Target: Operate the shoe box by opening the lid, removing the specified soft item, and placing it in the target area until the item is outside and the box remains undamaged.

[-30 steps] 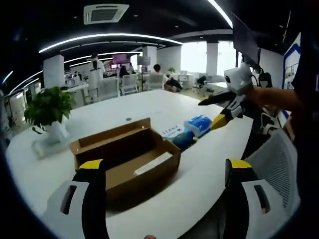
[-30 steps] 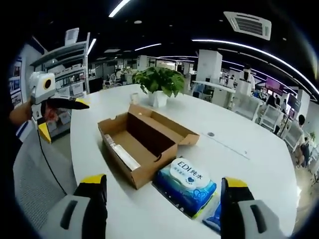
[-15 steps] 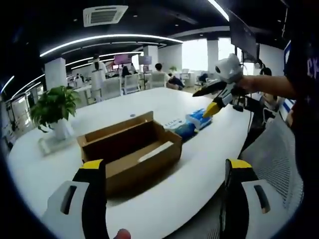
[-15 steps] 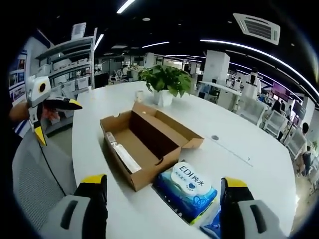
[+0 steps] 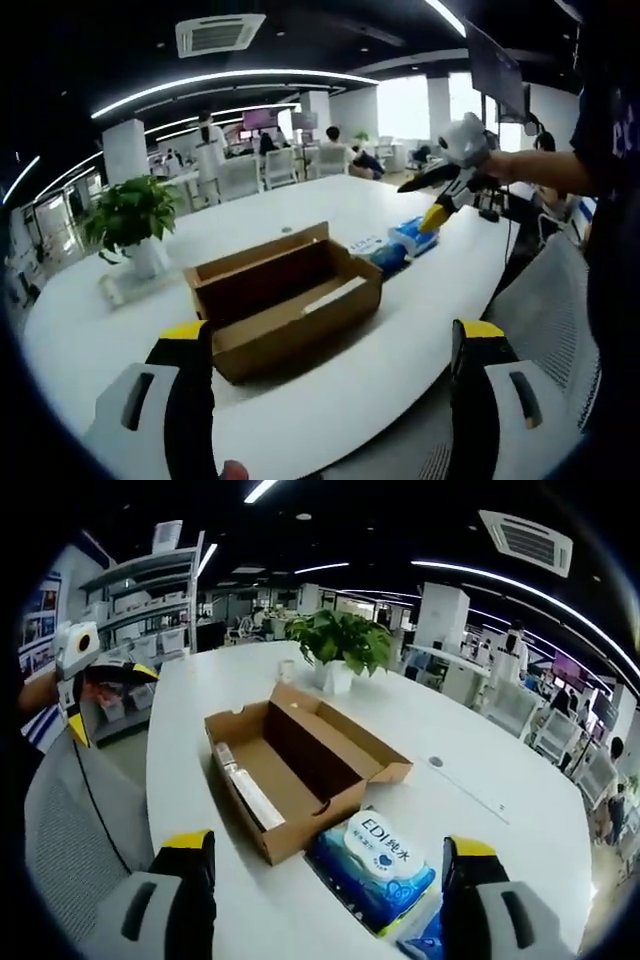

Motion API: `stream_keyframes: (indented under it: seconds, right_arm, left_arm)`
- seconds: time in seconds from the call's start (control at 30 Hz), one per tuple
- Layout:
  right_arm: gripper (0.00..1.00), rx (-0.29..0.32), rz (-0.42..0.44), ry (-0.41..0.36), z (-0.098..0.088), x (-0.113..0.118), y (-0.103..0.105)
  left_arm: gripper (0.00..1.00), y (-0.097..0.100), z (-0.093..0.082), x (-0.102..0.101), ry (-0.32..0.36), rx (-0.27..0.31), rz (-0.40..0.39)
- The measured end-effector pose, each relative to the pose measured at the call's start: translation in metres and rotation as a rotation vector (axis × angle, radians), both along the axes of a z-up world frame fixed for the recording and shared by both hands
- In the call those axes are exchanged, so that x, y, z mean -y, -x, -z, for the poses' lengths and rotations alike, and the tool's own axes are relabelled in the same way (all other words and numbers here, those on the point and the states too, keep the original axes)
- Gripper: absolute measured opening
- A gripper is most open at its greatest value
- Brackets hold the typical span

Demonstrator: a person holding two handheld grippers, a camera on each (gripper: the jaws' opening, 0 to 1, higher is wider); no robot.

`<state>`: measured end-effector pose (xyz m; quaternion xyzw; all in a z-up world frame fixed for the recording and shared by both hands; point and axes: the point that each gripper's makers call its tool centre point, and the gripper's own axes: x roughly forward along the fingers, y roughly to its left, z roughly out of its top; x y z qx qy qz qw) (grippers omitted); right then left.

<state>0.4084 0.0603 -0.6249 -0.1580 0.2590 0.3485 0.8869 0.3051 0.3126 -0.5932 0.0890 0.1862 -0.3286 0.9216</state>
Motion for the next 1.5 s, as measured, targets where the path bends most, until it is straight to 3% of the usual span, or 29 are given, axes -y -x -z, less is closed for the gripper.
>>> stream_keyframes:
  seconds: [0.33, 0.53, 0.9, 1.2, 1.5]
  right_arm:
    - [0.94, 0.010, -0.063, 0.035, -0.005, -0.012, -0.007]
    - [0.93, 0.016, -0.142, 0.083, -0.007, -0.022, -0.012]
    - [0.92, 0.040, -0.252, 0.146, -0.009, -0.040, -0.026]
    - [0.83, 0.031, -0.366, 0.201, 0.003, -0.058, -0.036]
    - [0.75, -0.019, -0.491, 0.221, 0.026, -0.082, -0.042]
  left_arm:
    - [0.99, 0.013, 0.014, -0.010, 0.029, -0.021, -0.032]
    - [0.99, 0.018, 0.028, -0.005, 0.037, -0.042, -0.042]
    - [0.99, 0.021, 0.033, 0.009, 0.054, -0.038, -0.036]
    - [0.99, 0.024, 0.032, 0.015, 0.083, -0.035, -0.043]
    - [0.99, 0.027, 0.031, 0.013, 0.105, -0.022, -0.066]
